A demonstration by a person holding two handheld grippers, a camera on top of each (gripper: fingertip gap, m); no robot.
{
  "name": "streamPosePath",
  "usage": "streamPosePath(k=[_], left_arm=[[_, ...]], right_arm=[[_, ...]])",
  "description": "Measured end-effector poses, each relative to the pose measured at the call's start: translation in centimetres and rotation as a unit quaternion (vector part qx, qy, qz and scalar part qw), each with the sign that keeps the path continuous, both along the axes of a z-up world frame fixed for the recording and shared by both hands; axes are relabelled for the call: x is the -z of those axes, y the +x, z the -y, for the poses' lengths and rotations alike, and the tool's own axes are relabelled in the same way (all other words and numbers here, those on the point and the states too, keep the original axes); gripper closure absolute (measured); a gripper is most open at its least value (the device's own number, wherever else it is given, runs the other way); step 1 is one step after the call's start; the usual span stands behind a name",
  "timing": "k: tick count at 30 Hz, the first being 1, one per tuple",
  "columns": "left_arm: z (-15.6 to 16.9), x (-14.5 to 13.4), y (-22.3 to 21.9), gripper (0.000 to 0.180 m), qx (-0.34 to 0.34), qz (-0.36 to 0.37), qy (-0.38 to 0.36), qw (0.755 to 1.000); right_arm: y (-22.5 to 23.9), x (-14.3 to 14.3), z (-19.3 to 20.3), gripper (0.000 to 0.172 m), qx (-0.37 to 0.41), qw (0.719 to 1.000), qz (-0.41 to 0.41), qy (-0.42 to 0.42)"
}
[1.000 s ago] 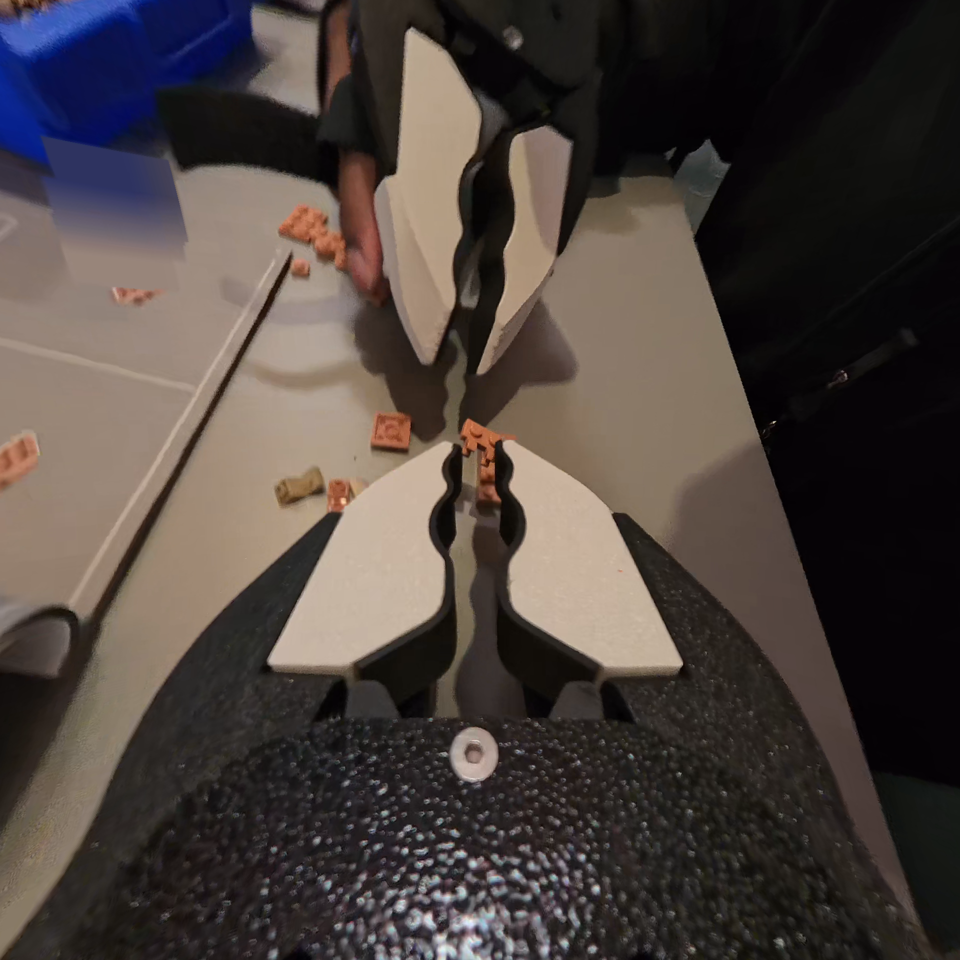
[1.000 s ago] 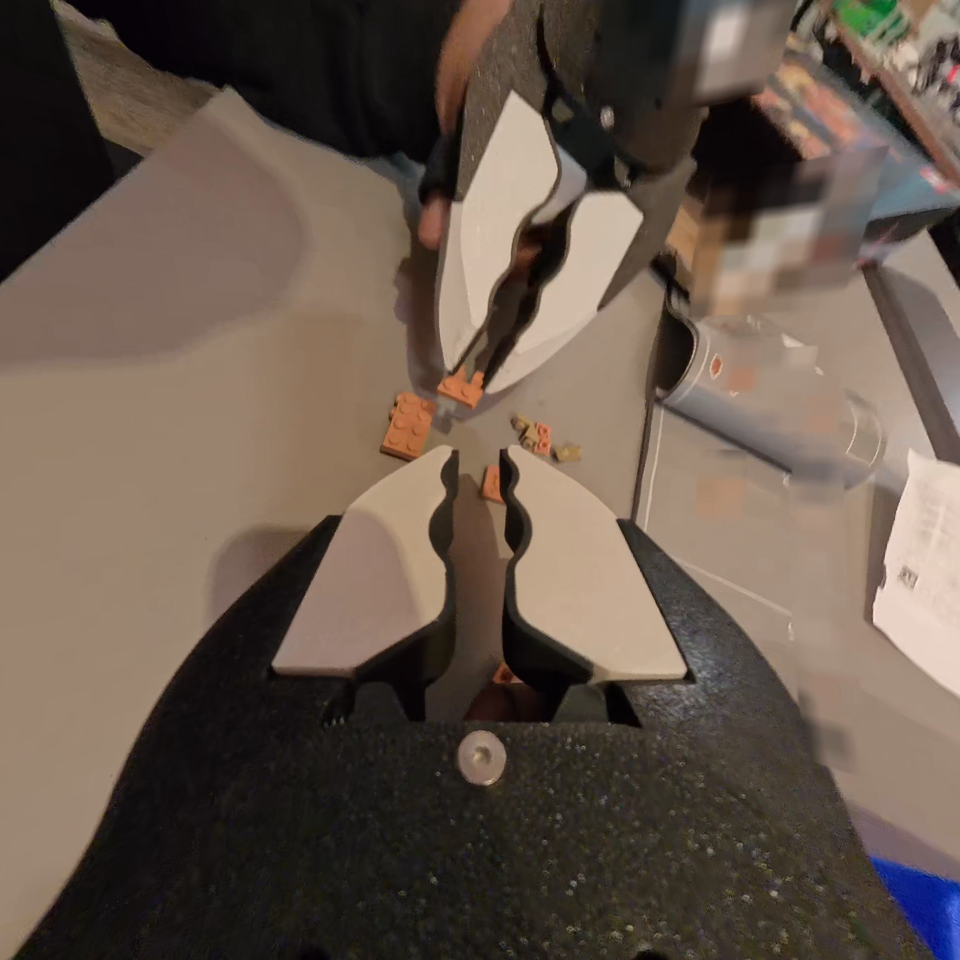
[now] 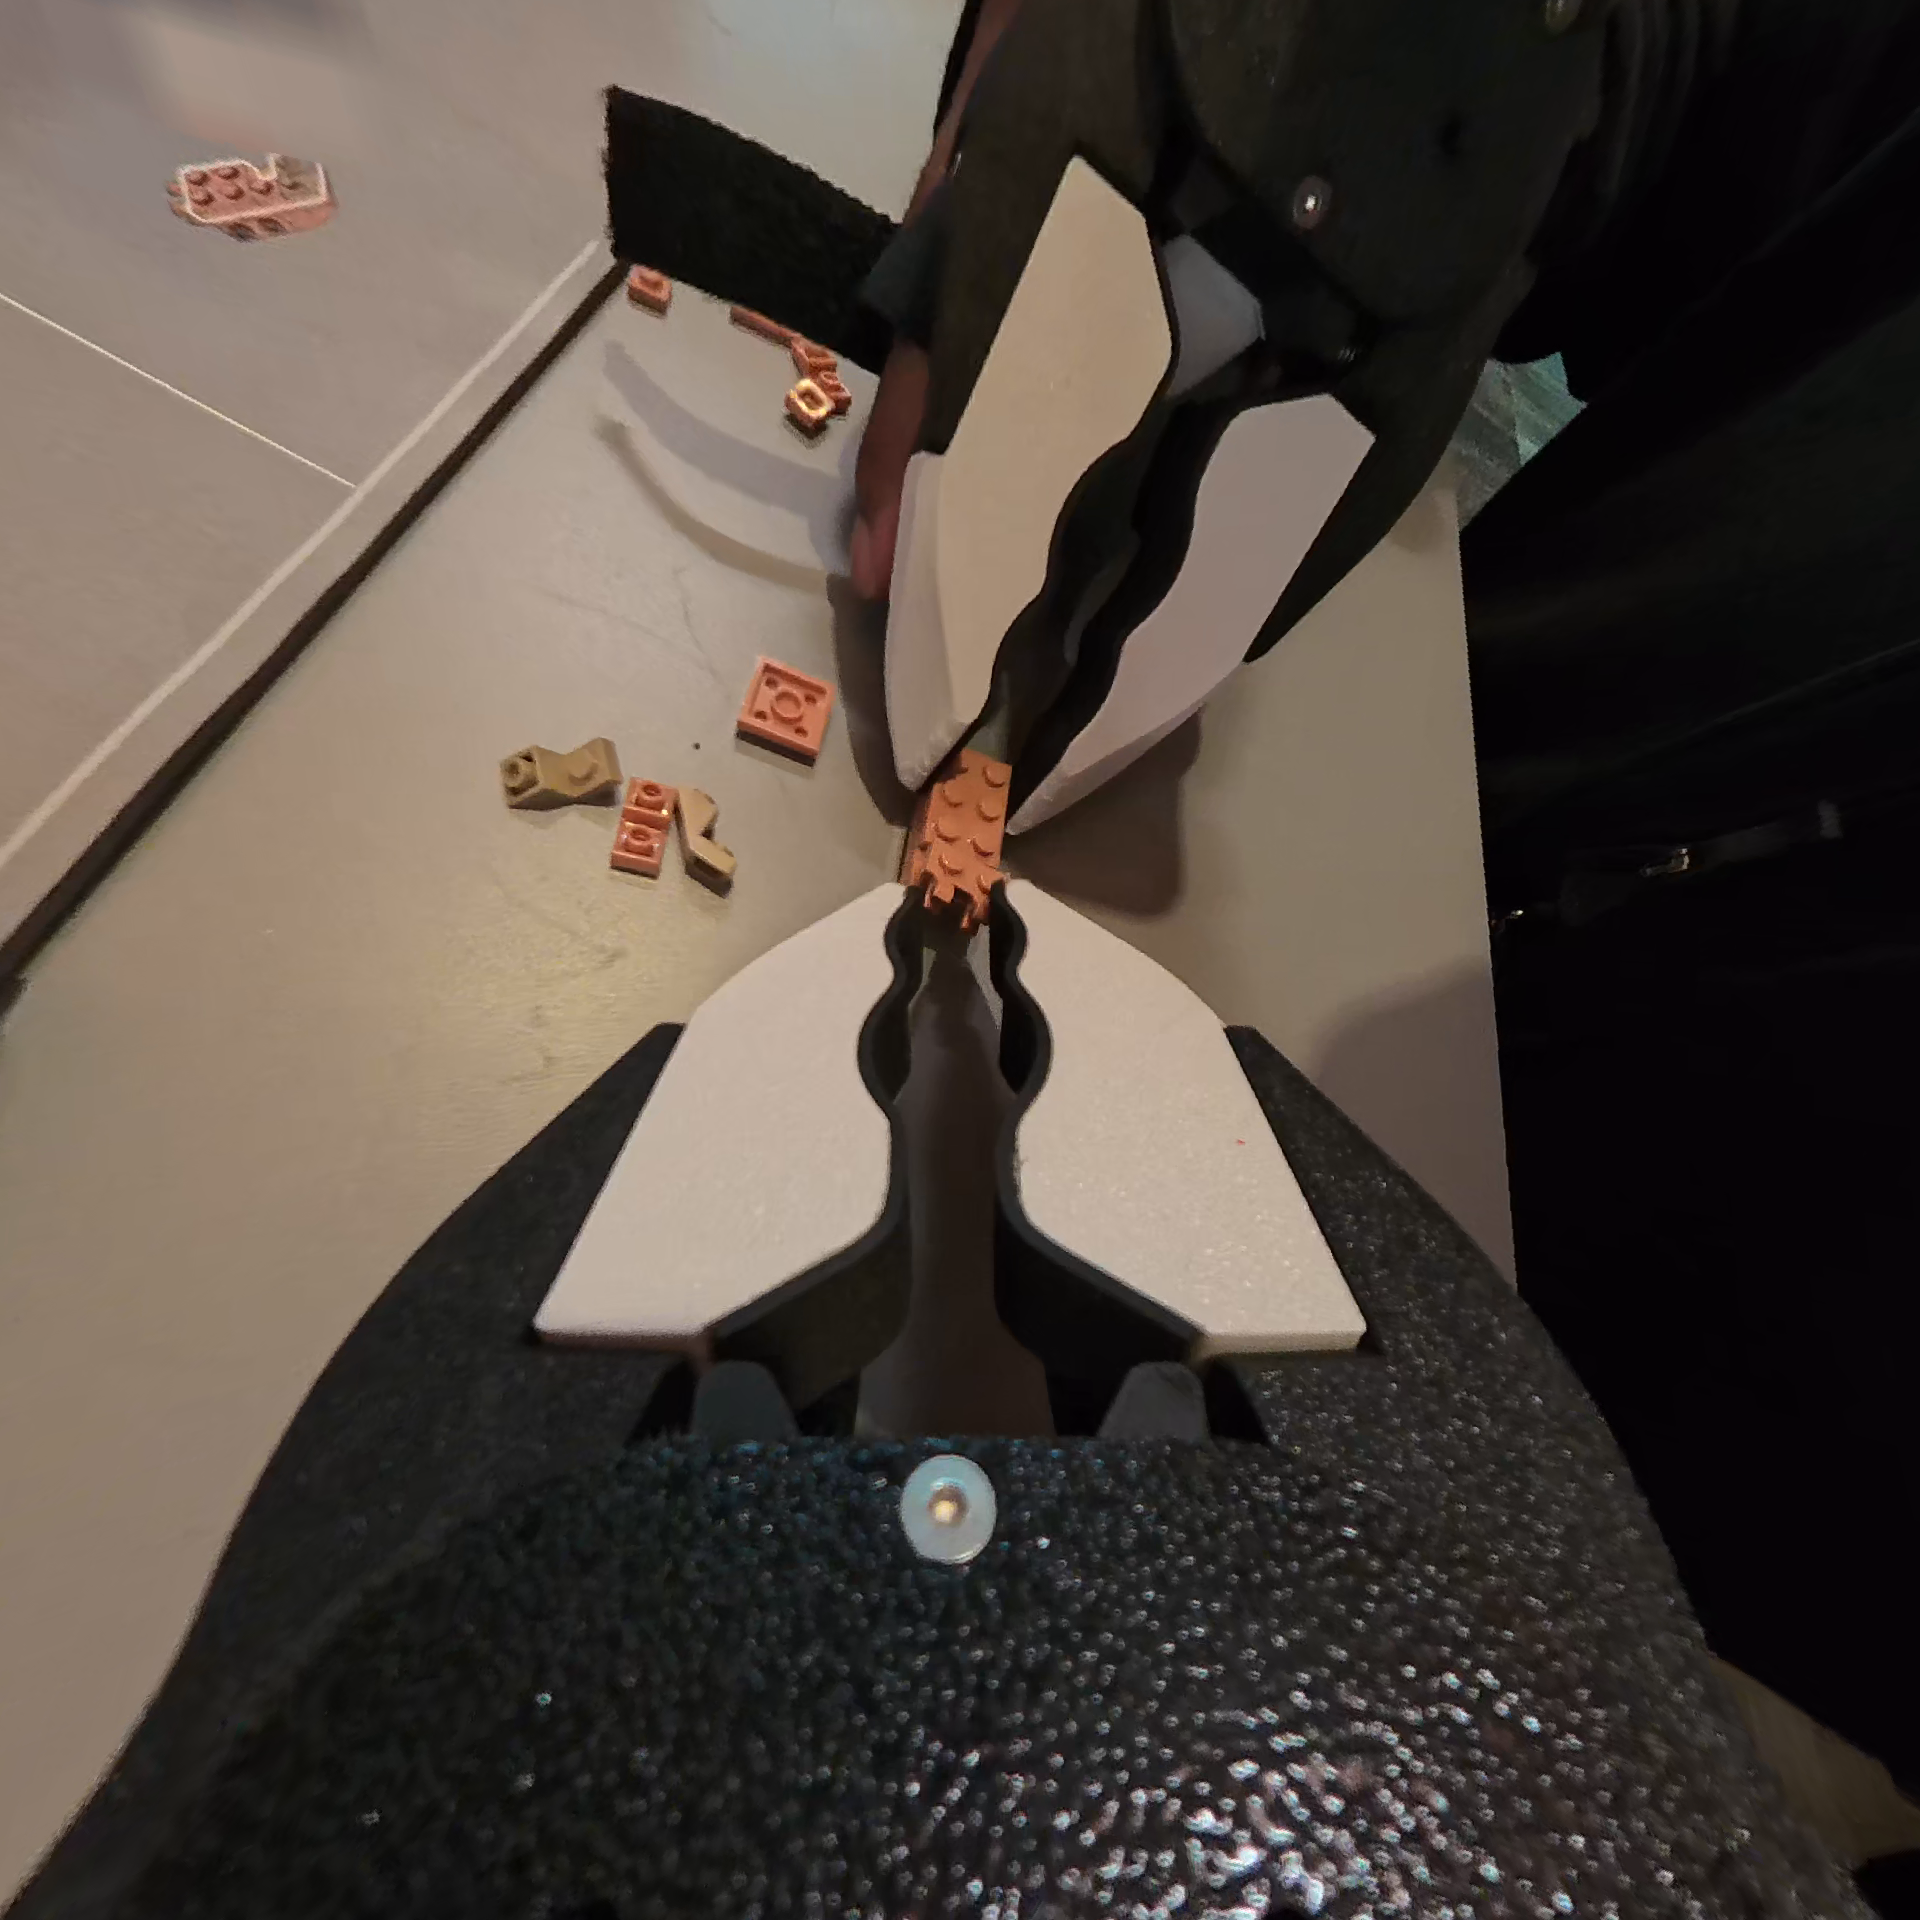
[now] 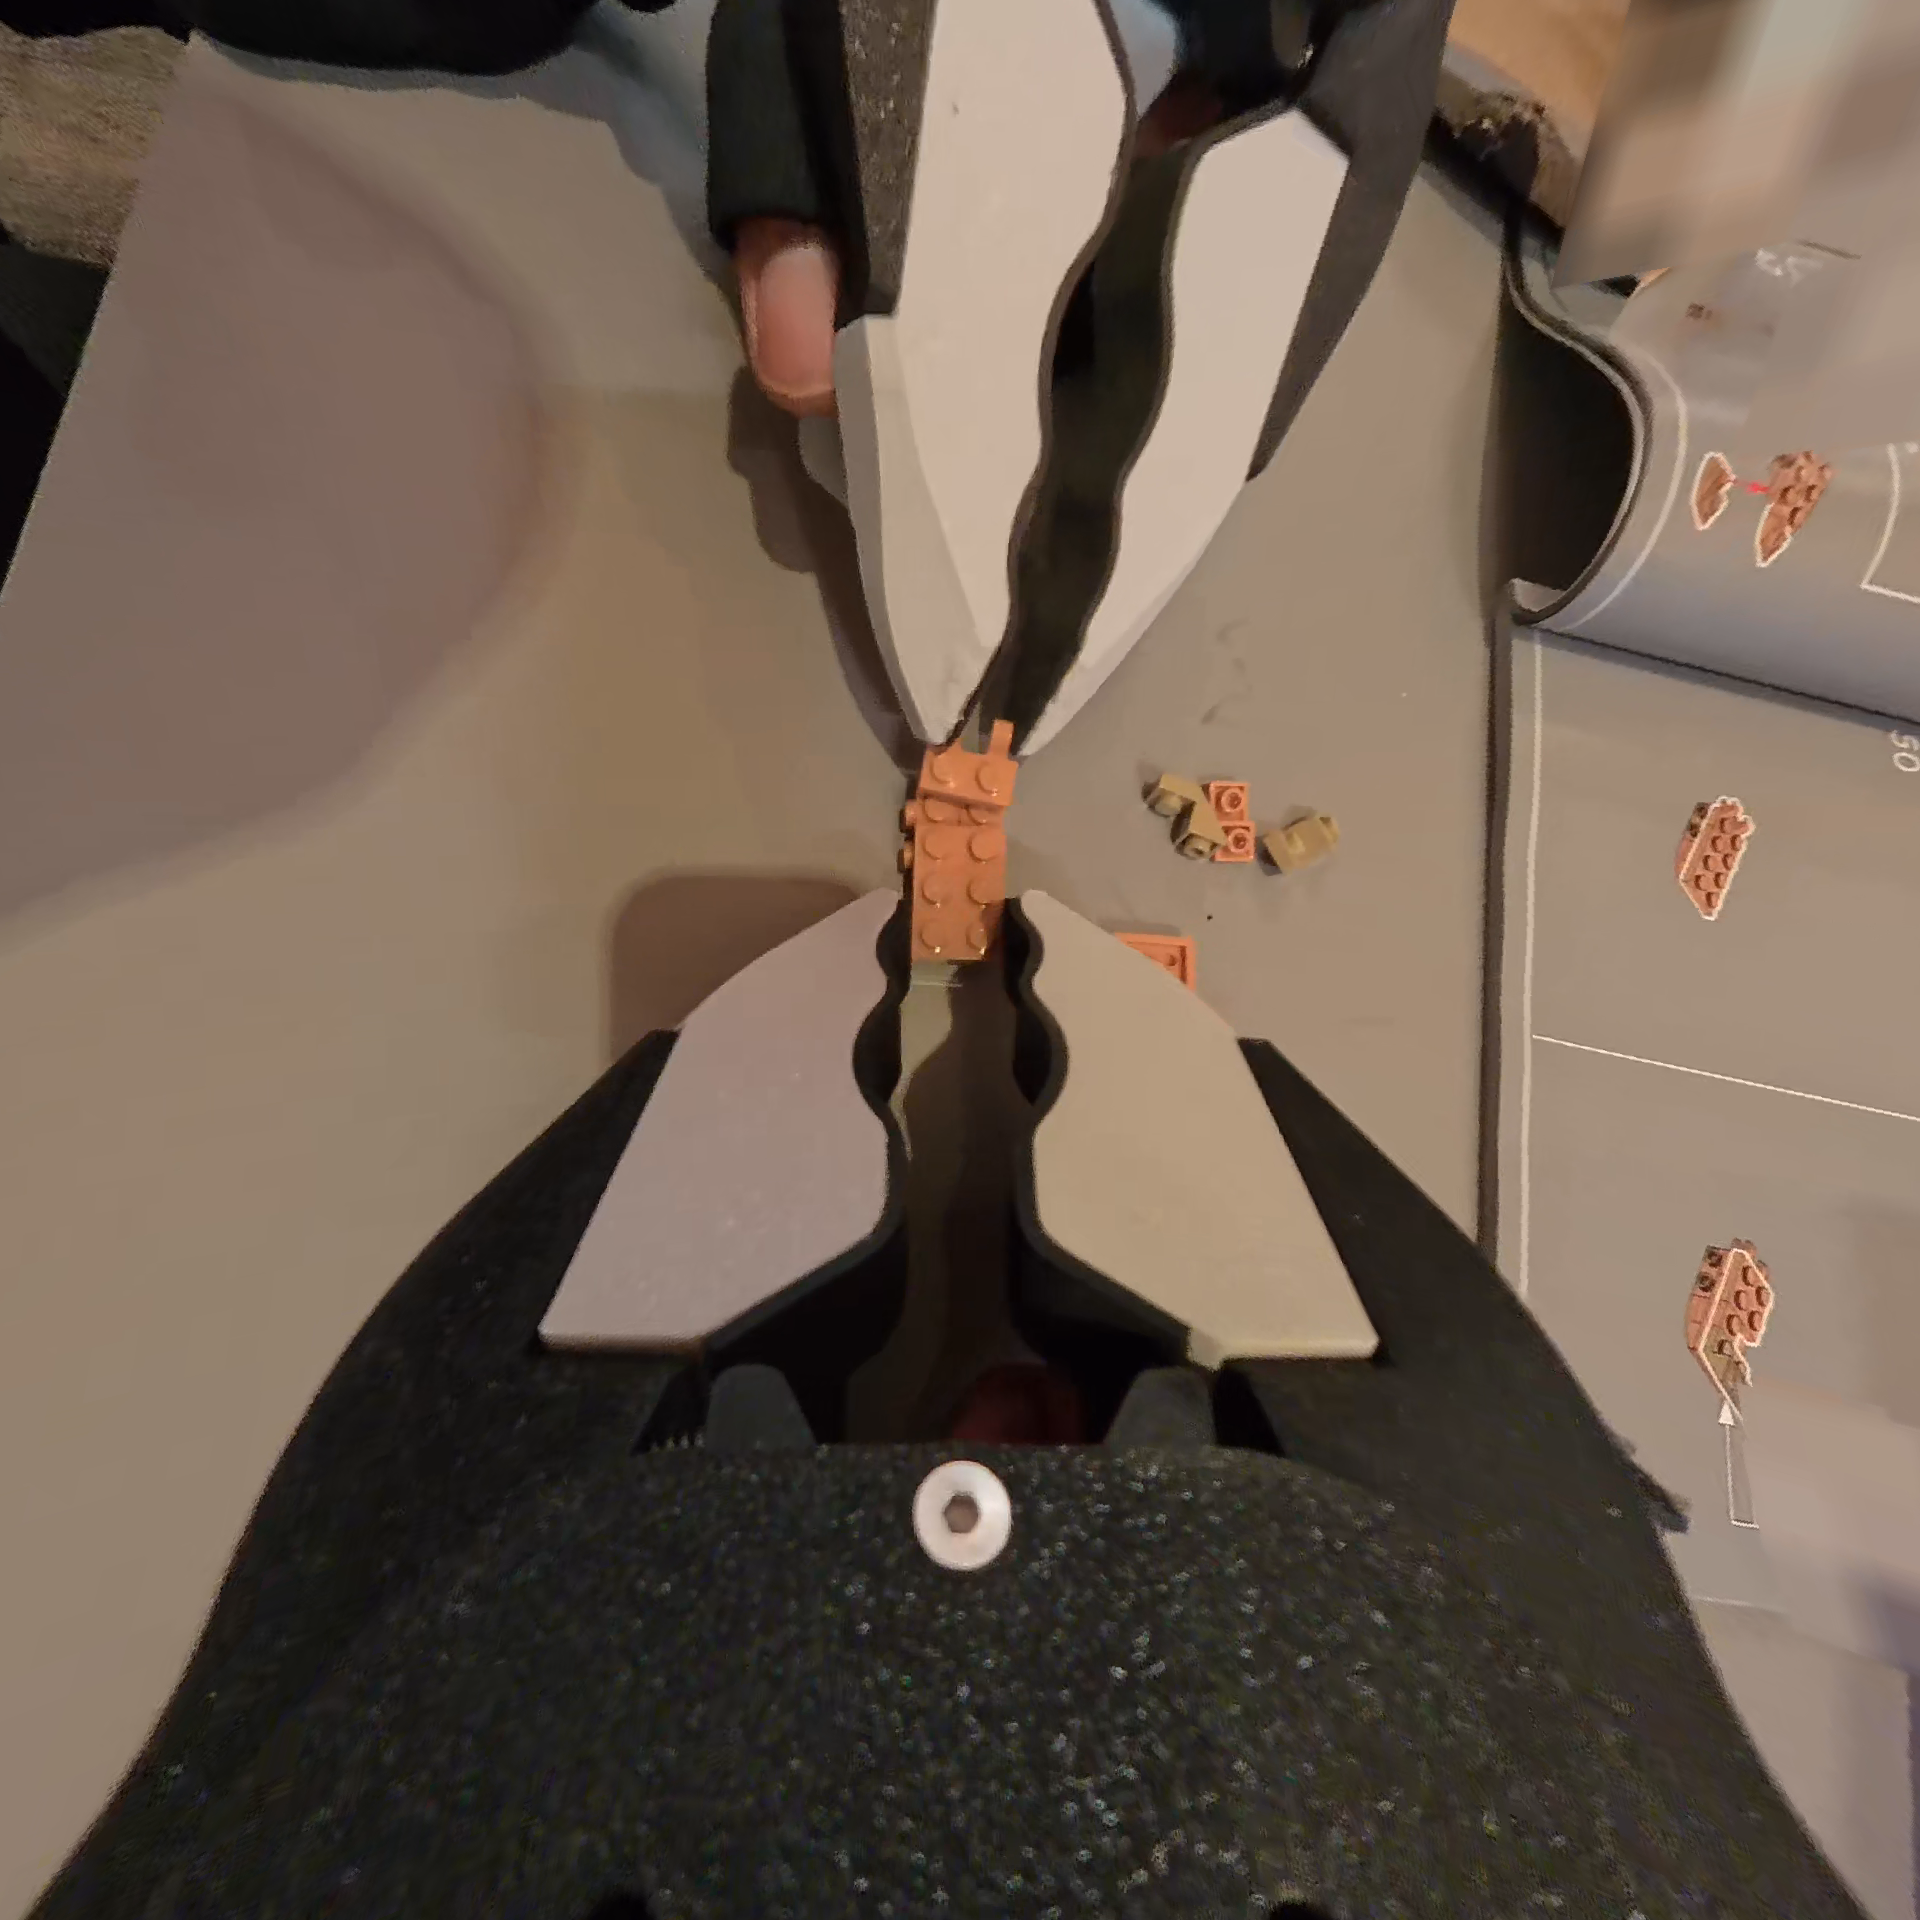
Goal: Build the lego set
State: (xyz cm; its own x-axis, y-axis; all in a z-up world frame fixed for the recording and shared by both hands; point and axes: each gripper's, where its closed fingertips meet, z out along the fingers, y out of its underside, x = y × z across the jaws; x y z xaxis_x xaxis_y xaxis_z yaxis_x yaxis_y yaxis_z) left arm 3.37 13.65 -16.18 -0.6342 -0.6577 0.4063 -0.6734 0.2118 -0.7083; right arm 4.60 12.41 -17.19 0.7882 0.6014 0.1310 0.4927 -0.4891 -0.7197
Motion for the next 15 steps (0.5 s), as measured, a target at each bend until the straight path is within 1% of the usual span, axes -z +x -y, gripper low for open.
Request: streamPosePath(k=[8,15], left_arm=[[-0.42,-0.66,0.56,0.169,-0.018,0.016,-0.015,1.0],[-0.4,-0.77,0.58,0.169,-0.019,0.02,-0.009,1.0]], right_arm=[[0.44,-1.05,-0.65,0.155,0.023,0.999,-0.018,0.036],[0.4,-1.08,-0.74,0.155,0.024,0.999,-0.014,0.041]])
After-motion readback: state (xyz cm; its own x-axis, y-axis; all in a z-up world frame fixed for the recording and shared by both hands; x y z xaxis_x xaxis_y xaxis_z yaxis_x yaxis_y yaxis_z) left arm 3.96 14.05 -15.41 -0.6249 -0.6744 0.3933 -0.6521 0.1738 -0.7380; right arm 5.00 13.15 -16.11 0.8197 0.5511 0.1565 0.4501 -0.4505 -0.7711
